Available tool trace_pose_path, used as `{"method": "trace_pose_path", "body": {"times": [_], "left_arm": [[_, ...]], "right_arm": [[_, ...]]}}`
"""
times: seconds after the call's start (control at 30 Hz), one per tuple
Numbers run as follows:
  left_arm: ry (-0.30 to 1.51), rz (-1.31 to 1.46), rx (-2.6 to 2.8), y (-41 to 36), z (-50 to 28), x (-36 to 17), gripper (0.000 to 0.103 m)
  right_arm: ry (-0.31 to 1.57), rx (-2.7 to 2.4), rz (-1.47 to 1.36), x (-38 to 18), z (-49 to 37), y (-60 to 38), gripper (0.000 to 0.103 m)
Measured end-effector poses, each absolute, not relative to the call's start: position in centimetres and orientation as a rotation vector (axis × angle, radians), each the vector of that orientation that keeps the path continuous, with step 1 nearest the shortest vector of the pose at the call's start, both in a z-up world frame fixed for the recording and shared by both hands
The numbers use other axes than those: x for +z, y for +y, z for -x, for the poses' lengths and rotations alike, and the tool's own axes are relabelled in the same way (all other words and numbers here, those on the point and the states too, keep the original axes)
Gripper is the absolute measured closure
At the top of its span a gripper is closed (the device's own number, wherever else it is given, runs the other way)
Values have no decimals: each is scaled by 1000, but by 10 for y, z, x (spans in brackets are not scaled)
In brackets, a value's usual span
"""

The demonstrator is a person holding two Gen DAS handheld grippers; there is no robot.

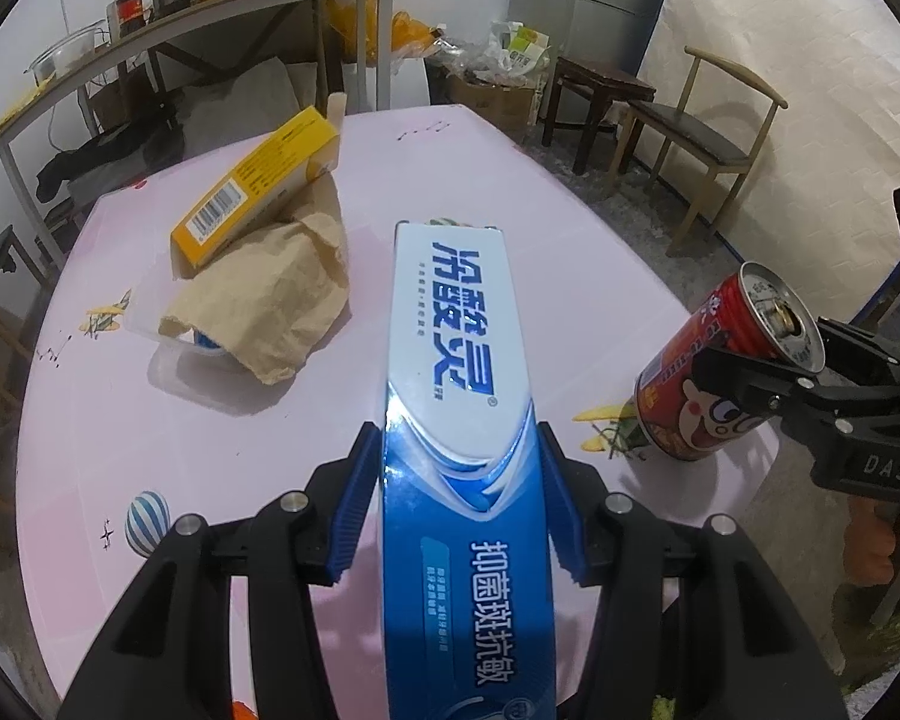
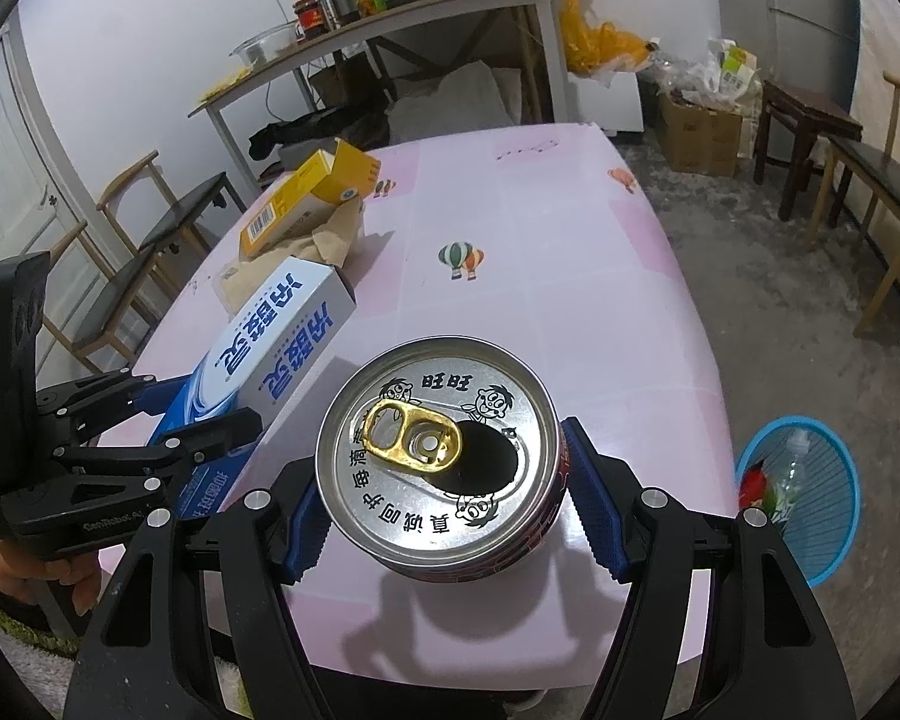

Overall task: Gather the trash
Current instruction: 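Lift the toothpaste box and turn toward the wastebasket while the right gripper holds the can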

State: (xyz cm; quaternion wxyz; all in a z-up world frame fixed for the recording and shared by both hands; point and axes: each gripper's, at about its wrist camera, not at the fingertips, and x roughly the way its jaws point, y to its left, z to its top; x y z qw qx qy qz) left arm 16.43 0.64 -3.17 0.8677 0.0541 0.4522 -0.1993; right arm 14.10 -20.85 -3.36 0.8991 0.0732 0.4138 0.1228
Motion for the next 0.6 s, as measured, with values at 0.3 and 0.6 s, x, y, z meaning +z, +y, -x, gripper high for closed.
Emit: {"method": "trace_pose_path", "body": {"times": [0.3,0.6], "left_arm": [[932,-32,-533,-8,-173,-10,54],[915,9,-782,-76,-191,21,54]], "right_arm": [[757,118,-221,-9,-123,-266,38],[669,-184,-343,3,-74,-374,38]]}}
